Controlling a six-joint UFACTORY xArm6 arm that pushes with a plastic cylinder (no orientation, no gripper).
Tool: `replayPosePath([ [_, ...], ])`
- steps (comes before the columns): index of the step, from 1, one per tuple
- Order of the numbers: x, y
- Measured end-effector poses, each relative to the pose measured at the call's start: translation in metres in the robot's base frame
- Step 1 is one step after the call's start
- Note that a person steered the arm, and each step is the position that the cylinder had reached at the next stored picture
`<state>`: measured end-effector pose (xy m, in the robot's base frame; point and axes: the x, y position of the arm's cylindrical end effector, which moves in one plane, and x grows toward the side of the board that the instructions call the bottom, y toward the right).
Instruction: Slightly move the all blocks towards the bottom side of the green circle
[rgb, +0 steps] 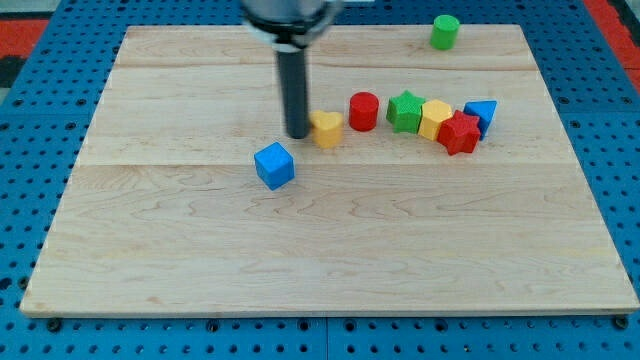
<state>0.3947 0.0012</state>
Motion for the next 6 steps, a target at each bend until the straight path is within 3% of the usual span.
replayPosePath([
  [1,0.007,0.053],
  [2,0.060,0.061],
  [3,0.099,-0.029],
  [4,0.082,-0.147],
  [5,0.063,-0.074],
  [6,0.056,-0.041],
])
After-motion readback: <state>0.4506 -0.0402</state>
